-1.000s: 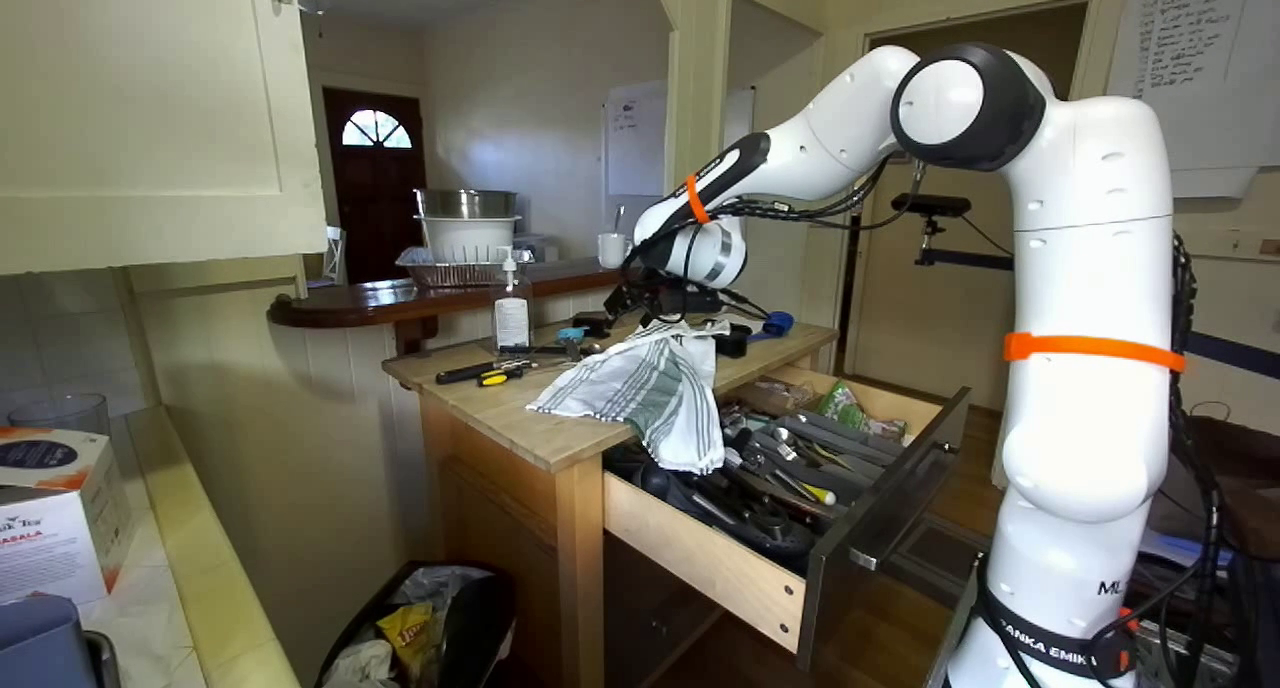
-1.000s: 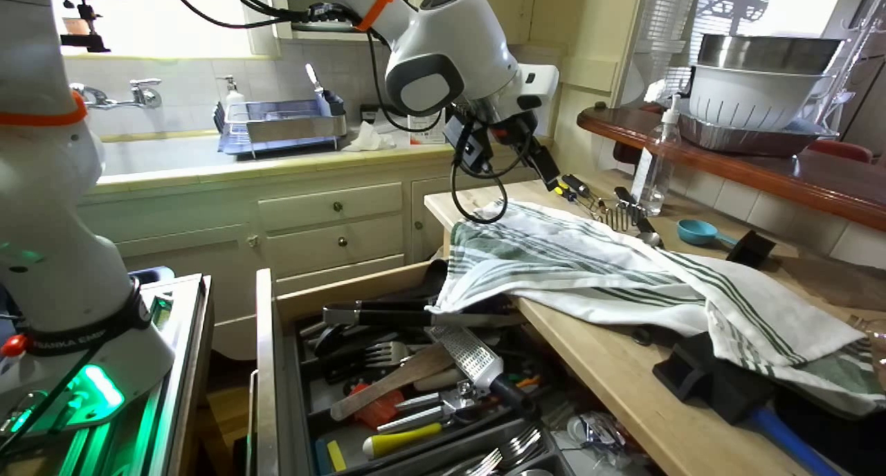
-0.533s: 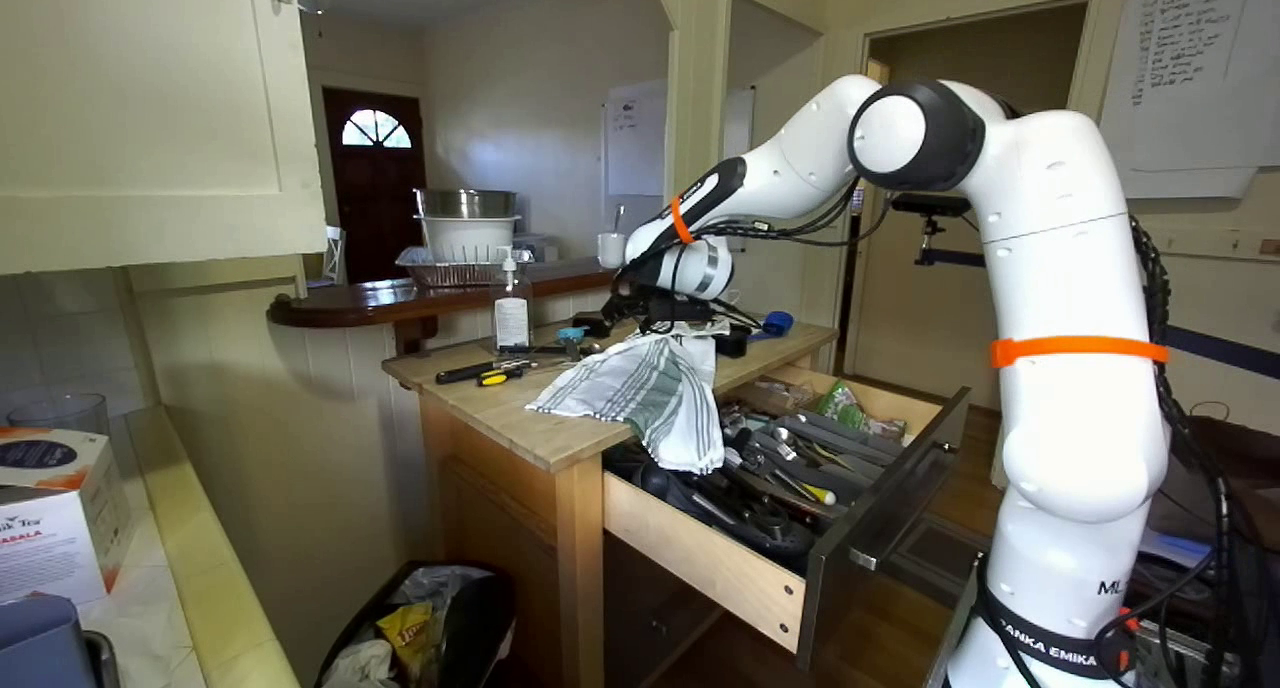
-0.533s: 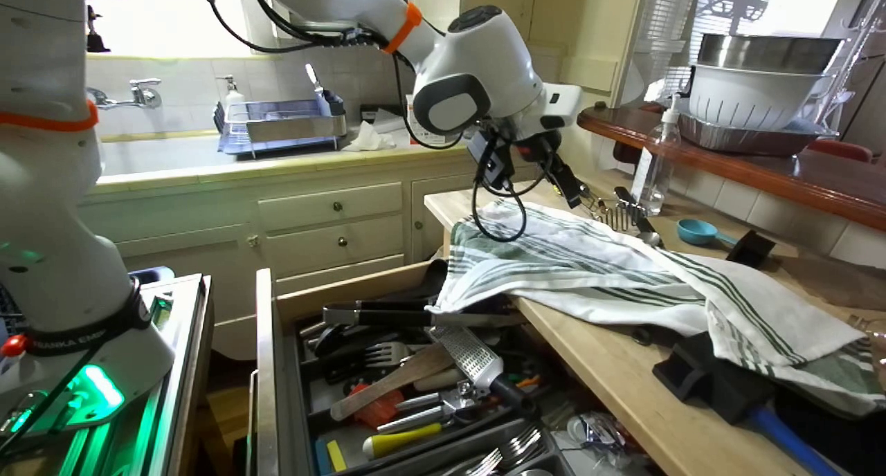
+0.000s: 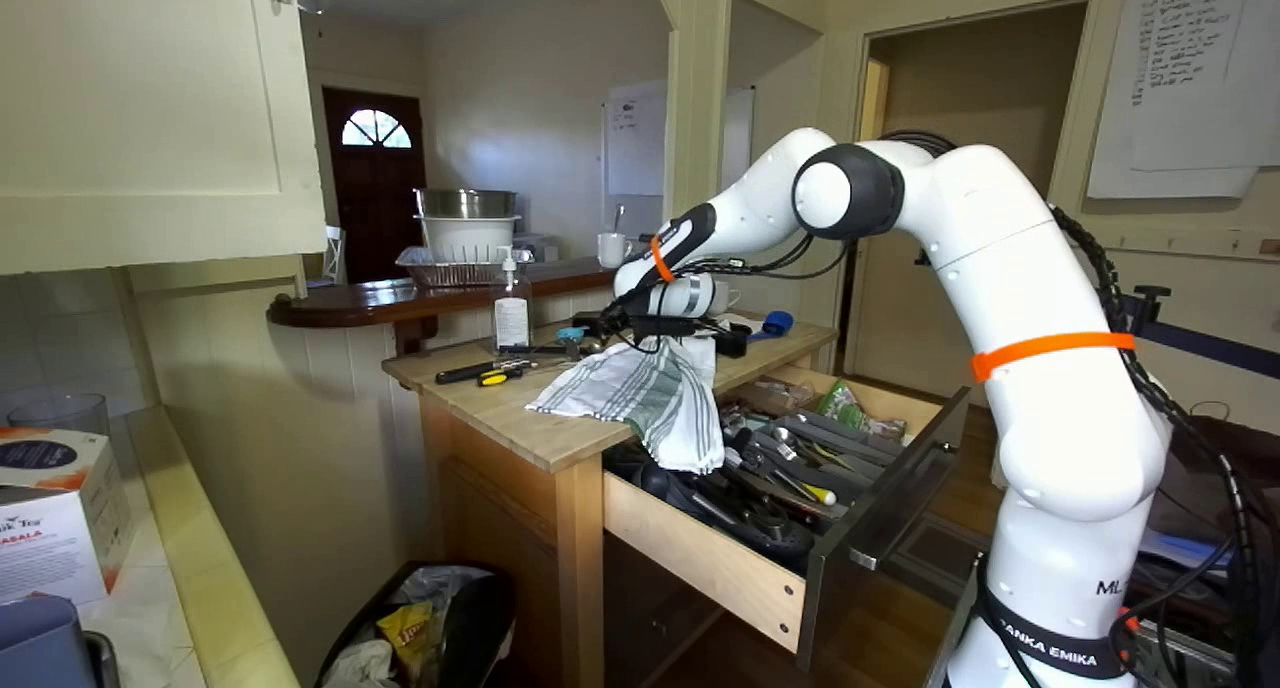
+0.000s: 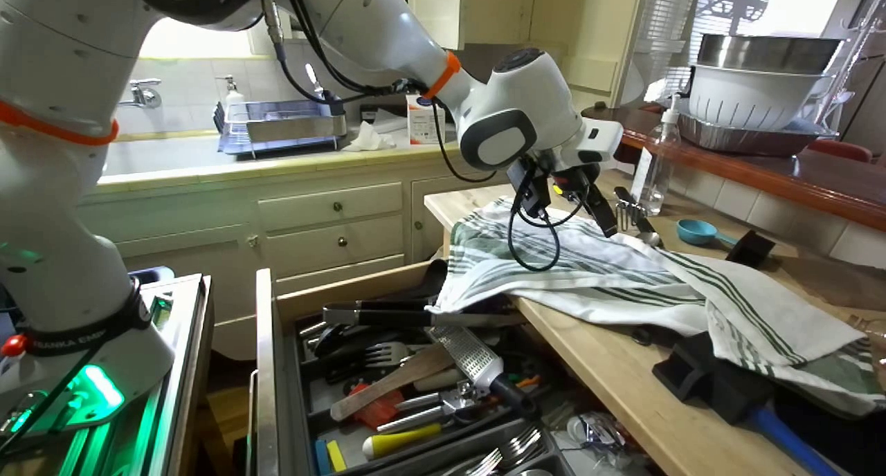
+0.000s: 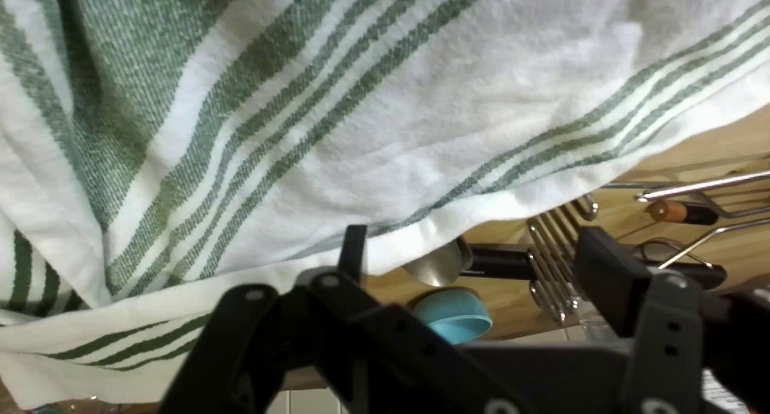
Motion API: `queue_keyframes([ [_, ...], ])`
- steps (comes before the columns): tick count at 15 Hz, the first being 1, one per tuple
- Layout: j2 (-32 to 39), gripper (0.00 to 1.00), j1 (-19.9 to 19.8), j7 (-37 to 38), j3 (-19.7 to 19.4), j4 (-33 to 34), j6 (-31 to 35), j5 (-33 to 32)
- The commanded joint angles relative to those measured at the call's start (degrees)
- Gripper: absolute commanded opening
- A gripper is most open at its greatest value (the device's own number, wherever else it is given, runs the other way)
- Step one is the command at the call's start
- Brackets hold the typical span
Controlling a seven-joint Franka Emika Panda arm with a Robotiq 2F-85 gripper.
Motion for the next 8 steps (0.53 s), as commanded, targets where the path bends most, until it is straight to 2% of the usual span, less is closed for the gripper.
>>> queue_keyframes([
  [1,4.73,0.82,-0.18,6.35,-1.42,5.26,-2.48,-4.91],
  [2,5.63,0.75,-0.3,7.35,-1.64,6.04,-2.68,-5.54],
  [3,6.53,0.74,-0.32,8.22,-1.97,6.79,-2.89,-6.09],
  [4,7.33,0.64,-0.45,8.94,-1.99,7.56,-3.21,-6.41],
  [5,8.06,0.6,-0.47,9.53,-2.13,8.22,-3.37,-6.74],
  [7,9.1,0.46,-0.43,10.2,-2.19,9.34,-3.8,-7.19],
  [8,9.39,0.43,-0.3,10.25,-2.22,9.74,-3.87,-7.52],
])
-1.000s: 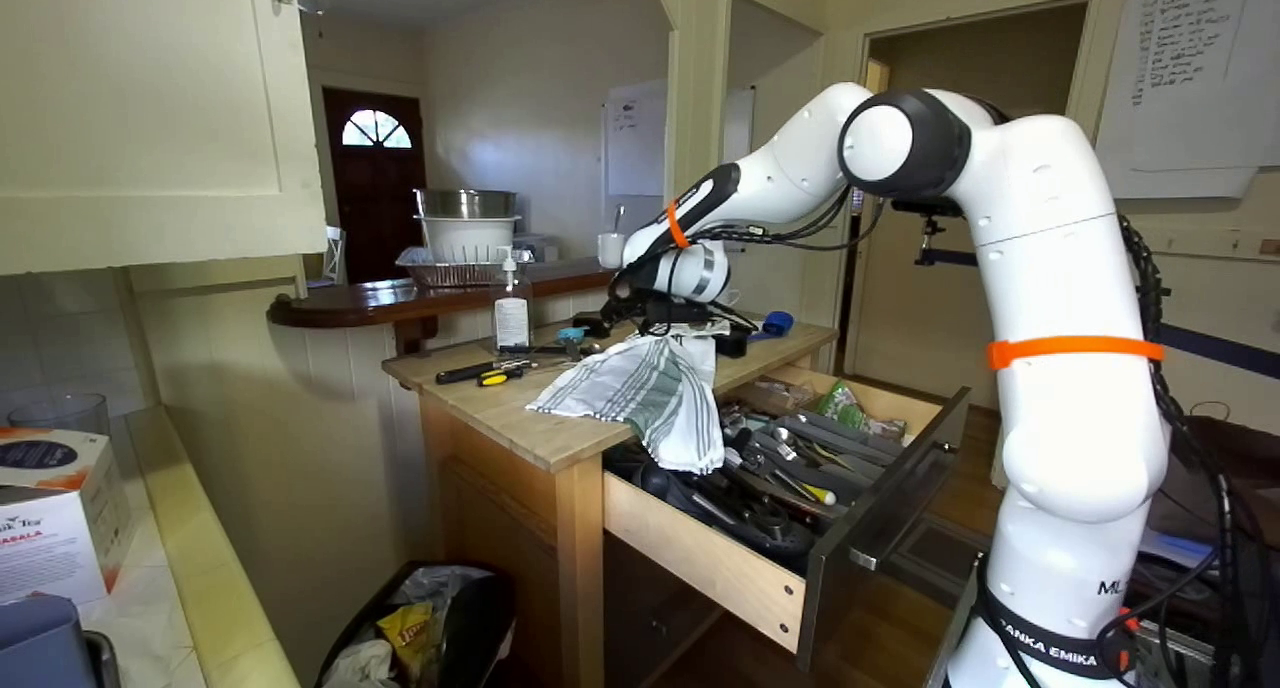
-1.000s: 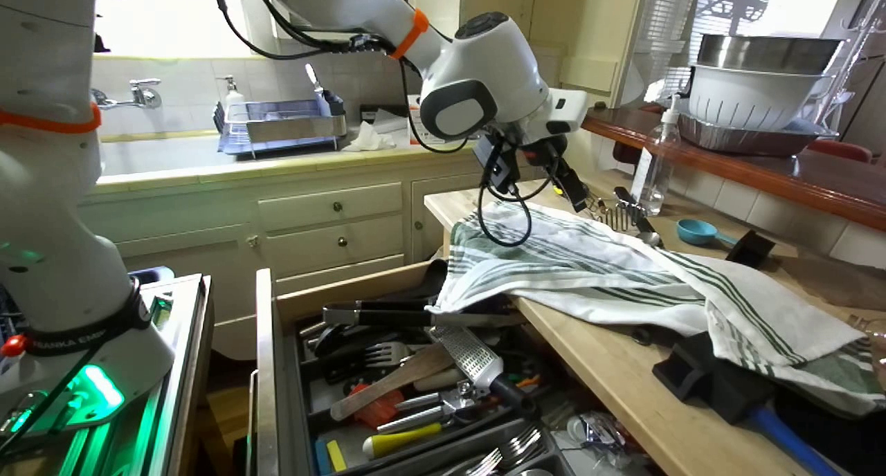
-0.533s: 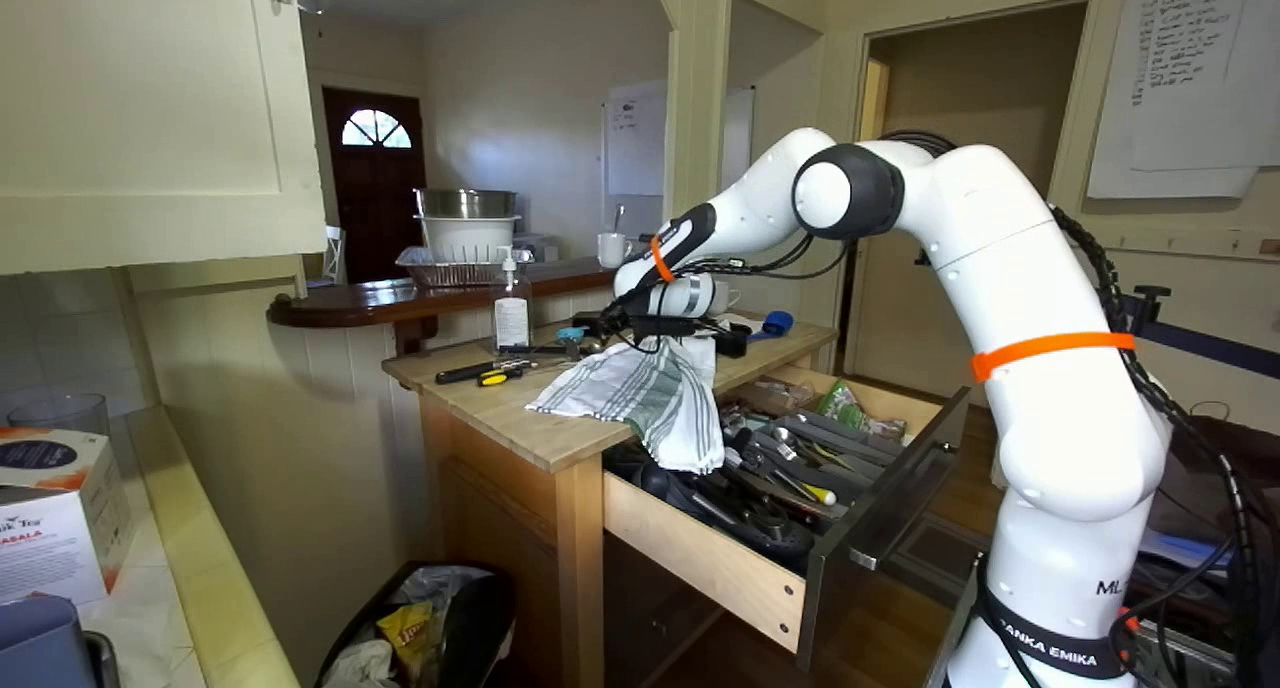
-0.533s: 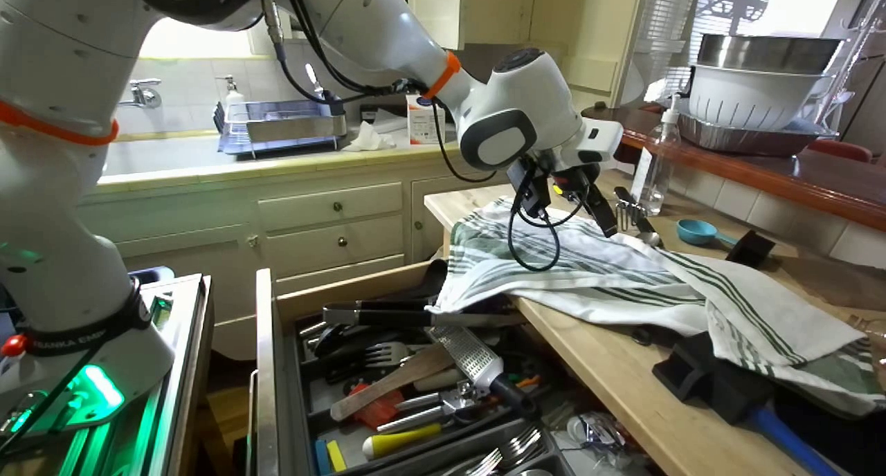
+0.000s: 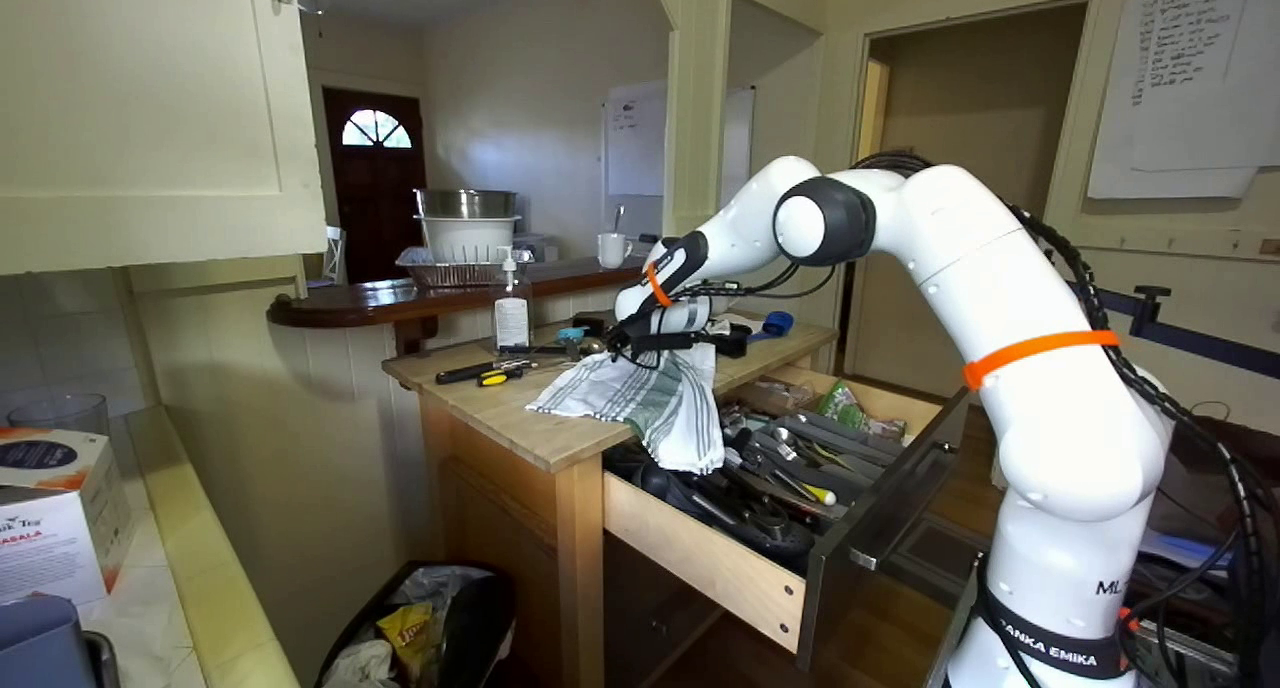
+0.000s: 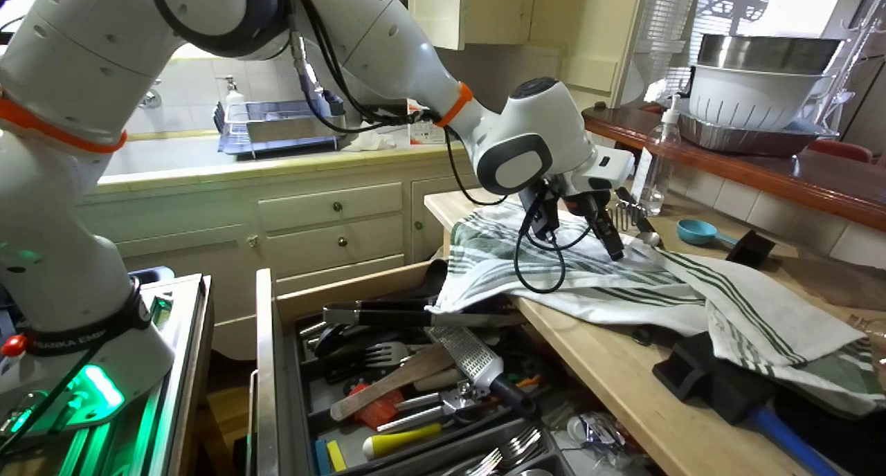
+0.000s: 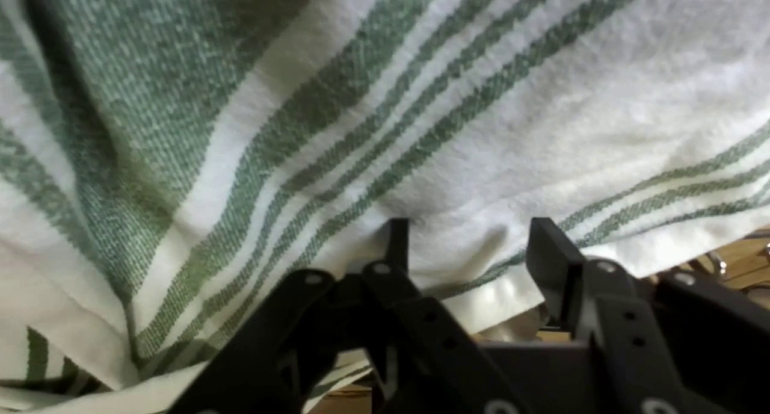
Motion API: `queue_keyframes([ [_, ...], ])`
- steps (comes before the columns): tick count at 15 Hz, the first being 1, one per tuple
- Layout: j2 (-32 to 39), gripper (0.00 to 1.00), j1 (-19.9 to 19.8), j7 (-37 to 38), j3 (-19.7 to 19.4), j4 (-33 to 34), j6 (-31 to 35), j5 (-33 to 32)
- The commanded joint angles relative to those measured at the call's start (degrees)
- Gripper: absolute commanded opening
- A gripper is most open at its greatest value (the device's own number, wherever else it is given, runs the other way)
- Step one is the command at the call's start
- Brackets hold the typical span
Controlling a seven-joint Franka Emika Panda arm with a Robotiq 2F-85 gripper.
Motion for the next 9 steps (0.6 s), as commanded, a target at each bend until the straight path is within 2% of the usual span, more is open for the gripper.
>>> queue_keyframes([
  [1,2.09,0.43,-0.2,2.41,0.06,3.7,-3.35,-2.52],
  [5,0.11,0.54,0.36,0.0,0.83,2.37,-7.66,-5.55],
  [6,-0.6,0.5,0.58,-1.14,1.16,1.69,-9.01,-6.83],
  [9,-2.05,0.49,0.87,-4.44,2.49,0.68,-13.11,-9.84],
])
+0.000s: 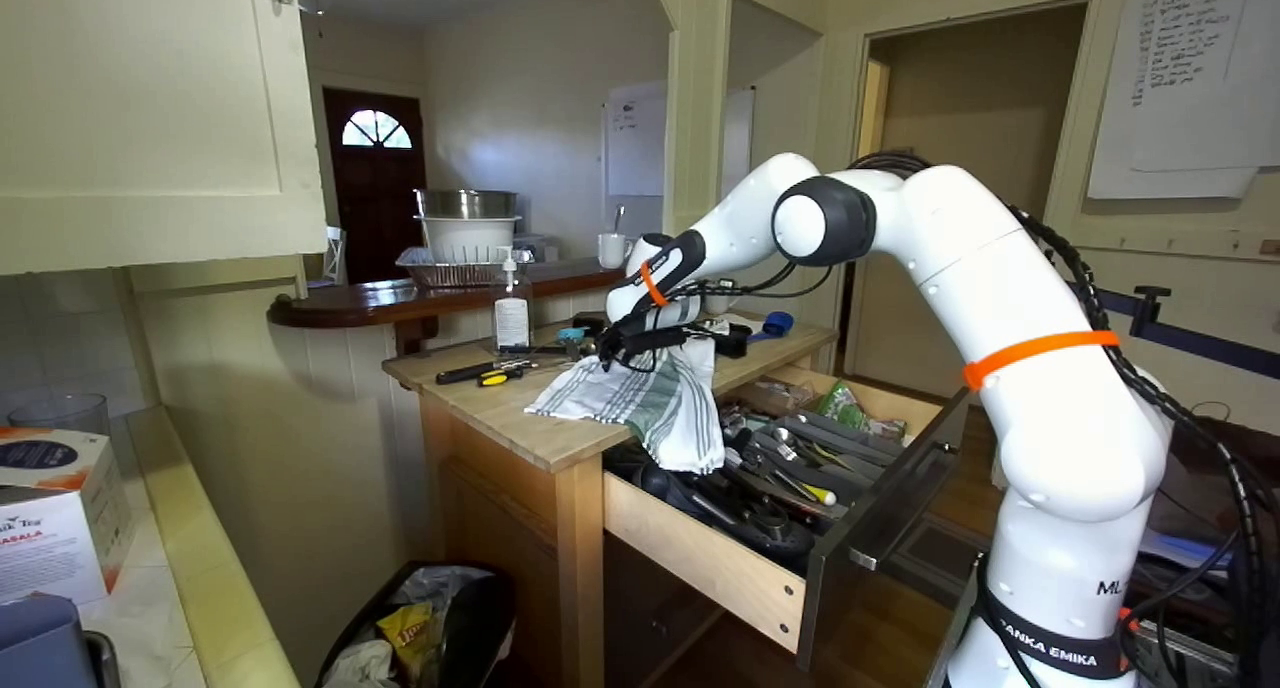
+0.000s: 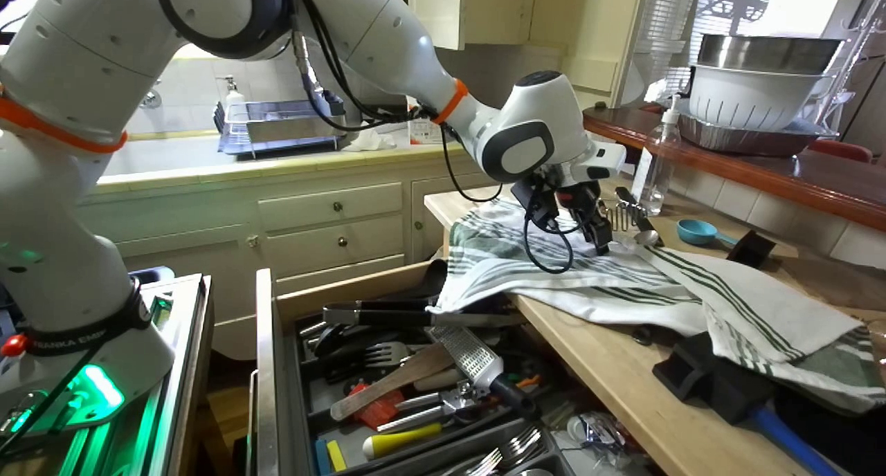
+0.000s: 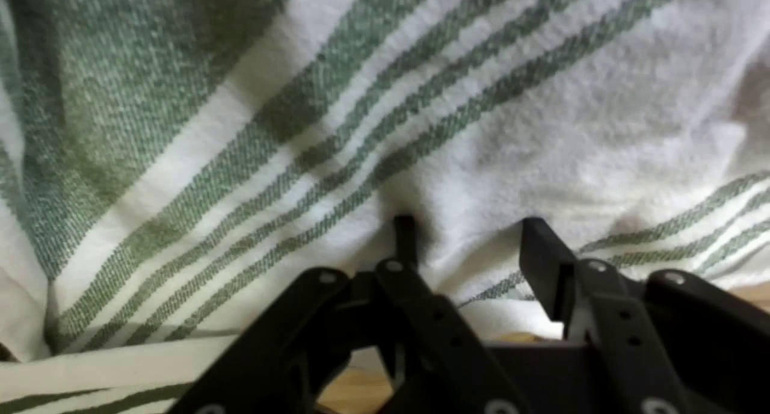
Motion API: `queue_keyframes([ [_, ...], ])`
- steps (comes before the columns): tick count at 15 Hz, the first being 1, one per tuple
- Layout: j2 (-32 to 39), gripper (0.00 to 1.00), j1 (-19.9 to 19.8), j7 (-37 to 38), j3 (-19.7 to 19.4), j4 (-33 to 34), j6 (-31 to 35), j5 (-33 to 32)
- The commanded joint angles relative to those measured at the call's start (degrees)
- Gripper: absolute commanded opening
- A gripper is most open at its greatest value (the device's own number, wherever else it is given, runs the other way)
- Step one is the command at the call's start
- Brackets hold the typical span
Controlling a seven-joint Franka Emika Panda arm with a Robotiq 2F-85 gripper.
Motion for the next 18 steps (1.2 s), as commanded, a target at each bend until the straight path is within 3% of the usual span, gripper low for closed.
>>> queue_keyframes([
  [1,-2.44,0.49,0.12,-3.87,1.87,-1.73,-5.94,-3.75],
  [6,-4.44,0.47,-0.78,-9.18,7.24,-1.09,-11.21,-2.42],
  [11,-5.47,0.38,-1.75,-13.17,13.01,0.11,-14.84,1.32],
  [14,-6.21,0.31,0.09,-10.09,10.61,-0.15,-12.79,-0.78],
  [18,-8.62,0.46,-0.24,-7.72,8.06,-2.28,-11.73,-1.15],
])
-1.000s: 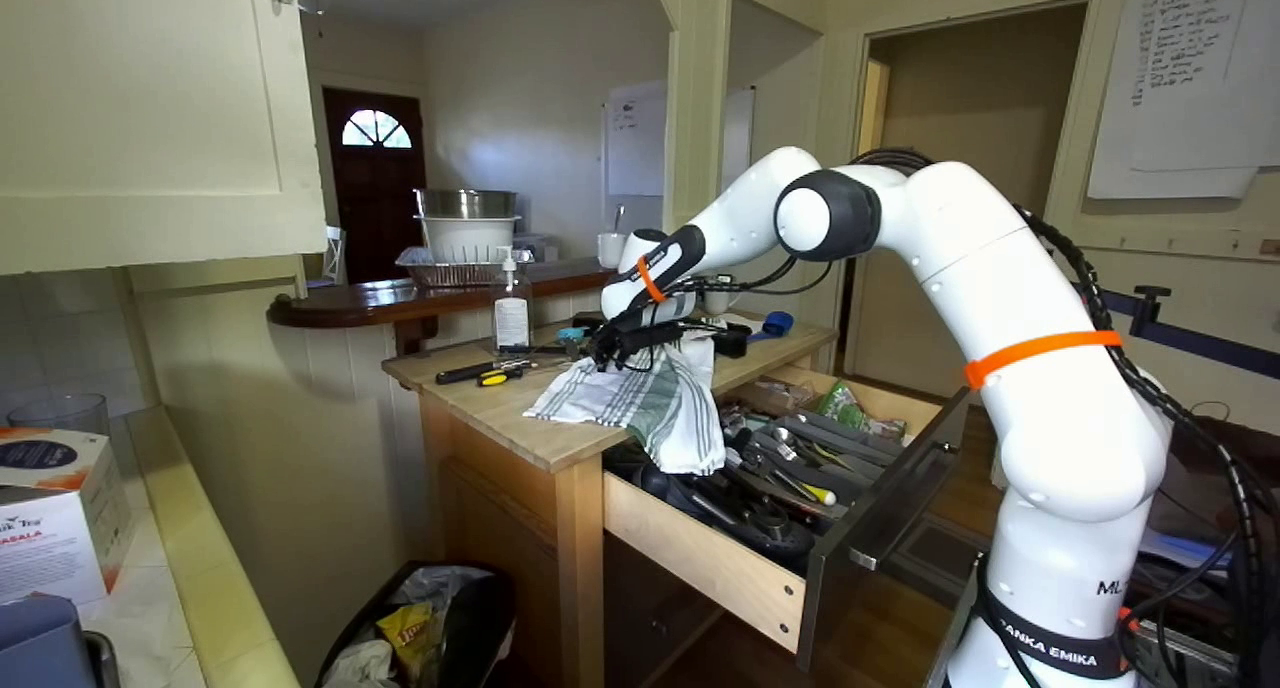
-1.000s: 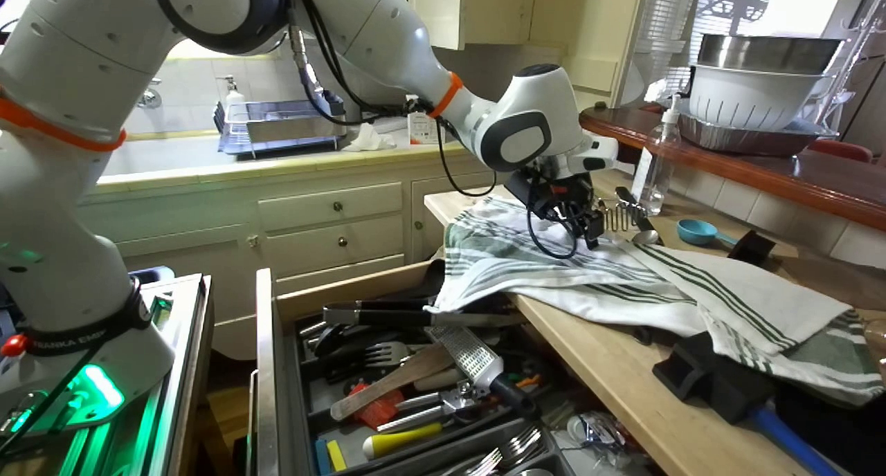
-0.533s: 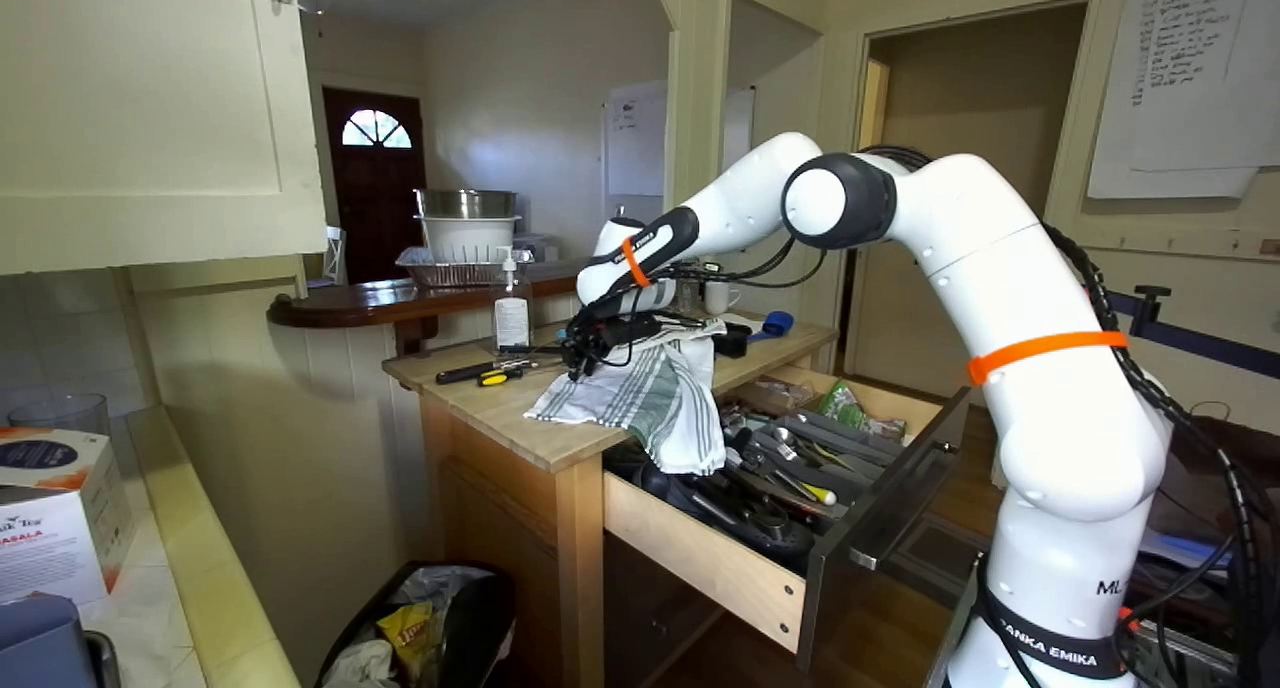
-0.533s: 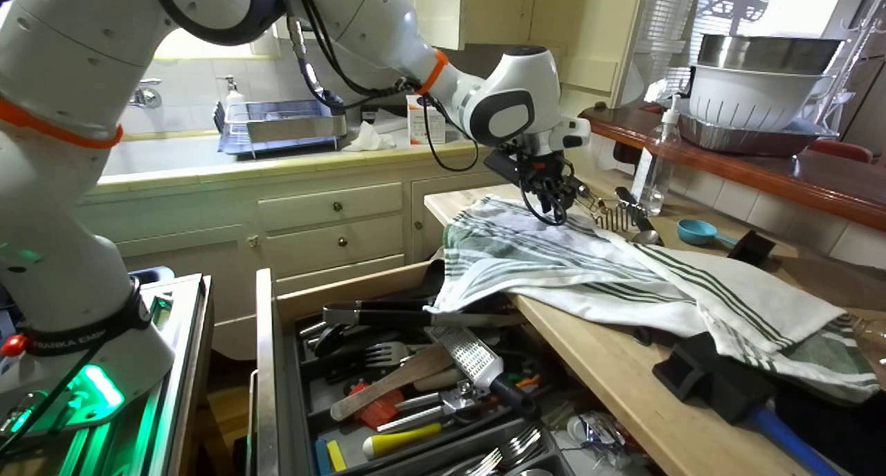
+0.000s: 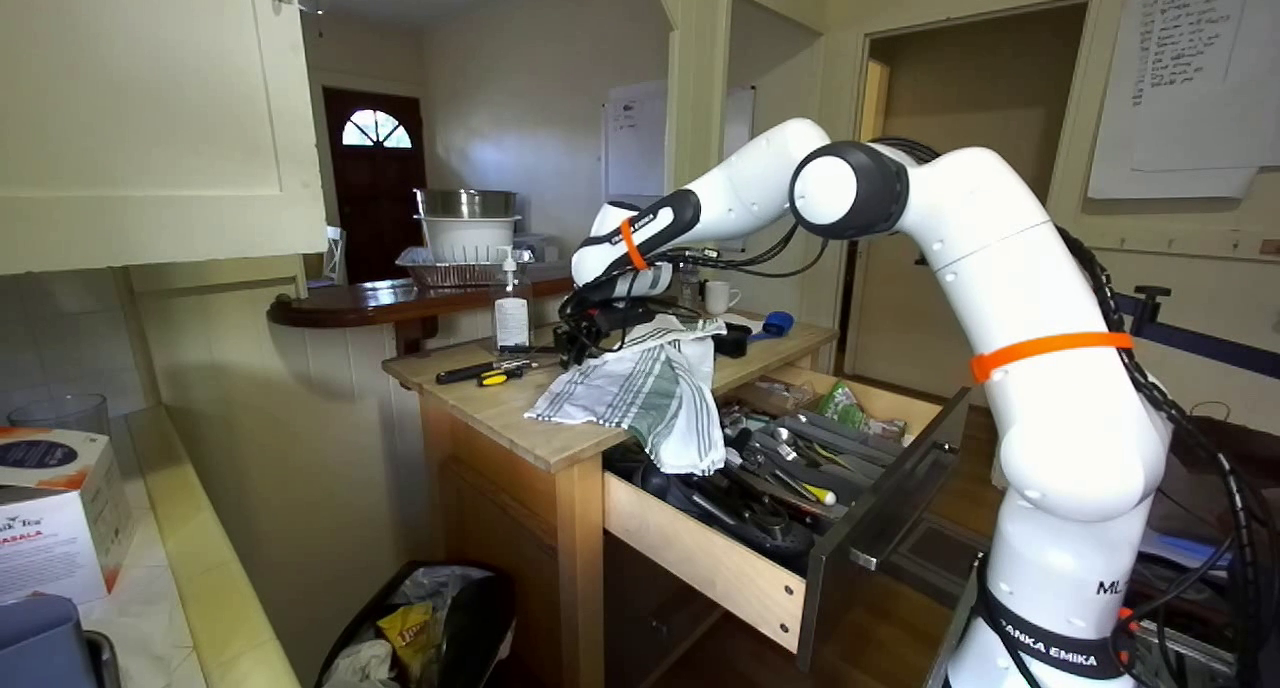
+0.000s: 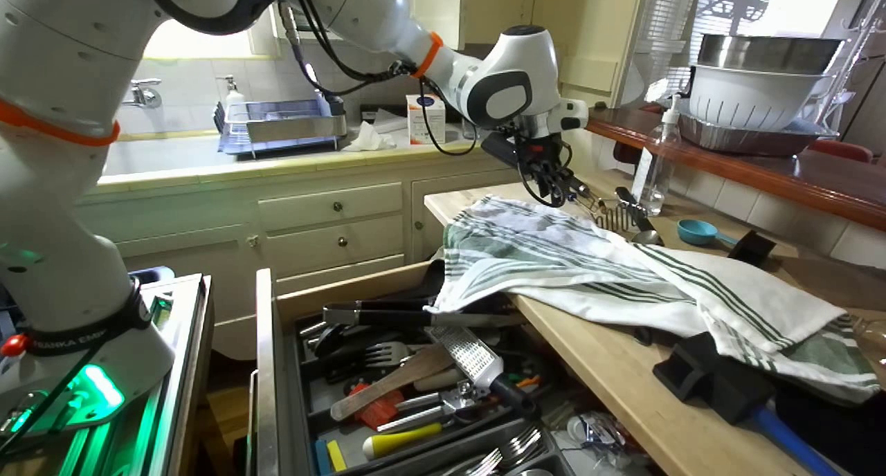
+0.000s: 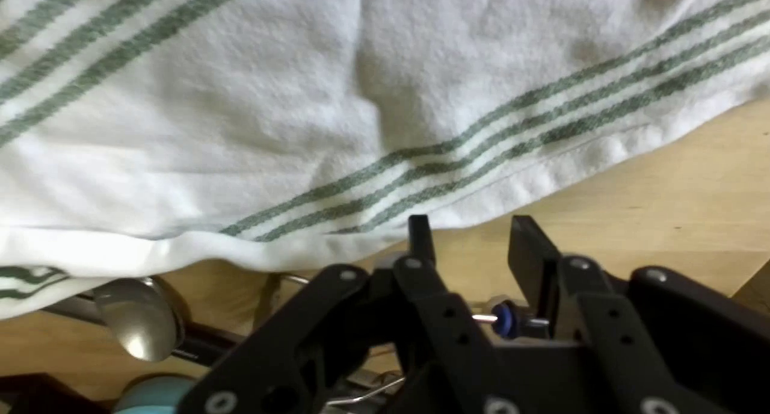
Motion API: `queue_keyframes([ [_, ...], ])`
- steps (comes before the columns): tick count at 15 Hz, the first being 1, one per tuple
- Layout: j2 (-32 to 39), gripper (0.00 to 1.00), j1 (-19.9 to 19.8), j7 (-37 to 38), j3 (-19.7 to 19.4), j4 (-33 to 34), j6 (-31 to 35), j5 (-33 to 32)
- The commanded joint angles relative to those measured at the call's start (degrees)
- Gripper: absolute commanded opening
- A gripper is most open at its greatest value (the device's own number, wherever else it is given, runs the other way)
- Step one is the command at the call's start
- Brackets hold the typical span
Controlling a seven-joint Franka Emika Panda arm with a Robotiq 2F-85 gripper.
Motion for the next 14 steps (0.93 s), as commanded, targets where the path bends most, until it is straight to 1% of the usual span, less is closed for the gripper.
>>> queue_keyframes([
  [1,-2.17,0.43,-0.37,2.08,-2.19,-2.63,1.13,-0.12],
  [2,-1.74,0.44,-0.7,2.06,-2.45,-2.61,1.81,0.11],
  [3,-1.31,0.41,-1.03,2.09,-2.45,-2.37,1.53,0.54],
  [8,2.31,0.35,-1.39,1.74,-2.7,-1.17,1.21,0.26],
  [10,3.63,0.34,-1.4,1.75,-2.55,-0.63,0.95,0.37],
  [14,4.52,0.37,-1.04,1.18,-2.09,0.28,0.37,0.05],
])
